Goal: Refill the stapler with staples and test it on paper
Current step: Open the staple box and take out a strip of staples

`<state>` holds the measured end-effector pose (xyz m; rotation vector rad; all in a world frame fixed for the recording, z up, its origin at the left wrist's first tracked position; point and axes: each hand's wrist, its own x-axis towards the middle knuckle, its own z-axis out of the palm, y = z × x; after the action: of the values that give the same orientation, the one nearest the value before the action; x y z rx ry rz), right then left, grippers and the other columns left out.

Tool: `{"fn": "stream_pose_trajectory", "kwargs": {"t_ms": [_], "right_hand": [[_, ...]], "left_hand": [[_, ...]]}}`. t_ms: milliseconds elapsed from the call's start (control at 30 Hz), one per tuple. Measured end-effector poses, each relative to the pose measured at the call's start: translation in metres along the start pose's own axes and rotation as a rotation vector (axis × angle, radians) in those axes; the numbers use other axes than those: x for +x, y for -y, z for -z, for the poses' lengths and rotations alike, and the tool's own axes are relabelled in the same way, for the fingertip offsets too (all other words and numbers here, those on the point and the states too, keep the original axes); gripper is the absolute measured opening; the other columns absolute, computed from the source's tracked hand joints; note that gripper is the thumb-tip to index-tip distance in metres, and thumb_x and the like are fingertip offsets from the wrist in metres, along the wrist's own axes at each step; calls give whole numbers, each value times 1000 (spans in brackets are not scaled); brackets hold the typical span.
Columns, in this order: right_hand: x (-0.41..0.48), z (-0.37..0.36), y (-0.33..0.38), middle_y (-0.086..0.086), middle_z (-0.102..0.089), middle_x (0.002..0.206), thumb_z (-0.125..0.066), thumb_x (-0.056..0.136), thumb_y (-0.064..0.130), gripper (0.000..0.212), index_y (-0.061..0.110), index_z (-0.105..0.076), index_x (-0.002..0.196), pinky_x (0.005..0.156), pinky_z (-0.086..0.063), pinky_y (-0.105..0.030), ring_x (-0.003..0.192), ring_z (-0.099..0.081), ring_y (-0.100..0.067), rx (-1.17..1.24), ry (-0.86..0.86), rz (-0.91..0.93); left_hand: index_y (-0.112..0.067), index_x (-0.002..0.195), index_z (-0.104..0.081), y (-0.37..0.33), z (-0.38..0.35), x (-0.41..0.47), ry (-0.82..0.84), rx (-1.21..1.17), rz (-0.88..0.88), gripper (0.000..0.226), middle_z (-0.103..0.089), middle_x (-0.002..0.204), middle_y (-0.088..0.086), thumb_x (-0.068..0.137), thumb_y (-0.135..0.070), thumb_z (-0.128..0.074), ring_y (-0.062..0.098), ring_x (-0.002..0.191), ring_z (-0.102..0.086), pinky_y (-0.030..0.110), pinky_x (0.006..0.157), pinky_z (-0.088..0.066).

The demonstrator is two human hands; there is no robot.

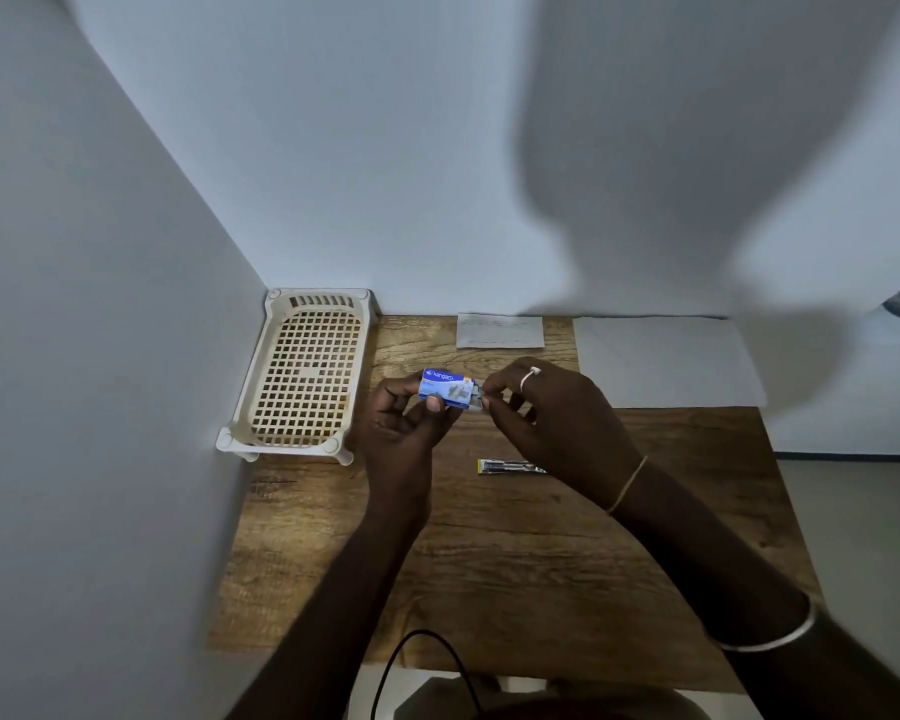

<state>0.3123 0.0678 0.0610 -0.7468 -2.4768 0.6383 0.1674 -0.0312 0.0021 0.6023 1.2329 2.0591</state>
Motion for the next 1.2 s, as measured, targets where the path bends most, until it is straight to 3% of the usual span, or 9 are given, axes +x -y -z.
{"fn": "stream_pose_trajectory", "kwargs": {"t_ms": [167, 300, 700, 867, 1033, 1200], "right_hand": [[1, 0, 1, 6, -66, 96, -56, 95, 32, 17, 25, -70, 103, 53, -49, -31, 74, -62, -14, -186, 27, 90], [3, 0, -1, 4, -67, 96, -54, 95, 33, 22, 24, -71, 107, 50, -47, -31, 77, -63, -19, -298, 61, 162], [9, -2, -7, 7, -67, 92, -50, 95, 38, 24, 26, -70, 102, 55, -51, -34, 79, -64, -17, -278, 140, 180], [3, -7, -9, 9, -68, 81, -59, 90, 35, 14, 22, -66, 90, 60, -55, -33, 69, -65, -7, 97, 29, -28], [-10, -26, -13, -6, -74, 77, -63, 95, 14, 8, 11, -63, 87, 62, -63, -35, 71, -76, -16, 626, -41, -400], [-10, -47, -17, -15, -75, 81, -60, 97, 7, 9, 0, -61, 92, 62, -62, -31, 75, -77, -27, 844, -53, -567]], "left_hand": [[6, 107, -57, 2, 3, 0, 2, 38, 5, 24, -73, 103, 13, 89, -6, -68, 23, 98, -74, 35, 81, -62], [-3, 100, -59, 5, 6, 0, 2, 13, 37, 15, -76, 100, 6, 90, -7, -70, 22, 96, -74, 33, 79, -61], [-23, 94, -71, 5, 11, -2, -16, 31, 60, 11, -77, 100, 5, 85, -22, -76, 23, 98, -75, 34, 78, -61], [-7, 110, -58, 5, 15, -2, -40, 20, 71, 28, -74, 105, 9, 87, -10, -75, 25, 100, -73, 37, 80, -61], [-1, 138, -54, 7, 21, -8, -75, 101, 70, 53, -72, 120, 14, 89, -9, -72, 28, 108, -73, 37, 86, -61], [-14, 128, -68, 19, 38, -23, -77, 302, 47, 42, -76, 120, 8, 88, -11, -80, 25, 112, -73, 36, 91, -61]]}}
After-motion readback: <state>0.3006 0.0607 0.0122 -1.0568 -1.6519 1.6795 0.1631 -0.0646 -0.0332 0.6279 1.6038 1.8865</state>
